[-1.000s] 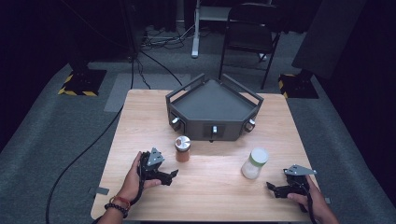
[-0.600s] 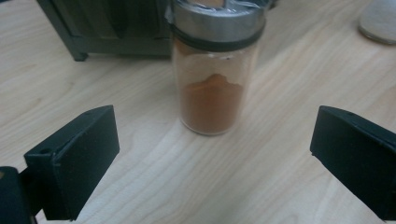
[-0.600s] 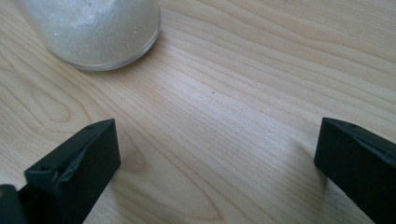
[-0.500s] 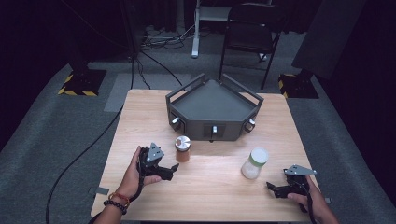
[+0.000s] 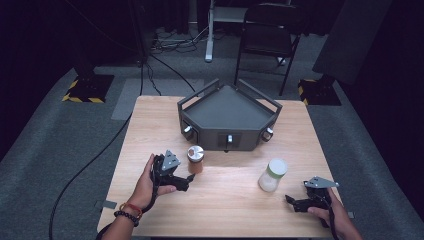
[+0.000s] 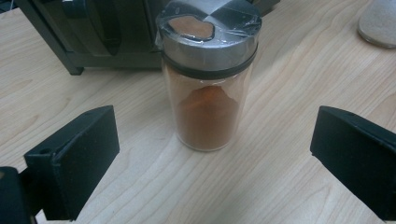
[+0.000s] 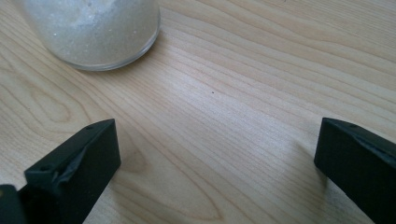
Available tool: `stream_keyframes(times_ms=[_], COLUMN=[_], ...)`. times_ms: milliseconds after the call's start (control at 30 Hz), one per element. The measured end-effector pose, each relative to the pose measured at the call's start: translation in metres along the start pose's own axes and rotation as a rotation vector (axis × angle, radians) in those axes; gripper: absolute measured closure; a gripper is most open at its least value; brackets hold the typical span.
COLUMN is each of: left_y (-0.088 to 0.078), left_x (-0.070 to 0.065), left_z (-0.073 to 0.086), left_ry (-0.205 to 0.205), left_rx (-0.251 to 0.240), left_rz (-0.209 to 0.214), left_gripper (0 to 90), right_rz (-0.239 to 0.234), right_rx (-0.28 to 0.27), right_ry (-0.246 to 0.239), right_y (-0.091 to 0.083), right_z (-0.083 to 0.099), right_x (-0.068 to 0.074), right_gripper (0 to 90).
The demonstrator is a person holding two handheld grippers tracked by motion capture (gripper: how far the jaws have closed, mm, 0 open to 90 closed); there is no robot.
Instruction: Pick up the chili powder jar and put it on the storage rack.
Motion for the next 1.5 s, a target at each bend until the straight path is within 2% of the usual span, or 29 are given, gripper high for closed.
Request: stream_keyframes(times_ms=[267, 500, 1100, 1267, 1433, 1500], left_y=[0.012, 0.02, 0.037, 0.044, 0.052, 0.054], left_x=[0.0, 0.002, -0.002, -0.001, 0.0, -0.001], left_z=[-0.001, -0.002, -0.013, -0.014, -0.012, -0.013], left_ry=[-0.014, -0.023, -0.012, -0.042, -0.077, -0.073], left_rx=[-0.002, -0.007, 0.001, 0.018, 0.003, 0.011], left_rz=[0.021, 0.019, 0.047, 0.067, 0.067, 0.058], left_gripper=[1.0, 1.1, 1.0, 1.6, 5.0, 6.1], right_rz=[0.0, 0.0, 0.0, 0.0, 0.0, 0.0], right_rx=[0.0, 0.0, 0.0, 0.0, 0.0, 0.0], right_ry=[0.0, 0.0, 0.0, 0.0, 0.0, 0.0], right_y=[0.0, 0.0, 0.0, 0.0, 0.0, 0.0], right_z=[0.0, 0.0, 0.0, 0.0, 0.0, 0.0], right_x=[0.0, 0.0, 0.0, 0.0, 0.0, 0.0], right_gripper=[0.1, 0.1, 0.1, 0.1, 0.1, 0.1])
Point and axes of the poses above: each handheld gripper's, and its own axes: y roughly forward along the jaws, z roughly out of its underside, x roughly to its left, the point moved 10 cm from there along y, roughly forward along the jaws, and after that the axes turned 13 degrees about -z, right-handed, at the moved point
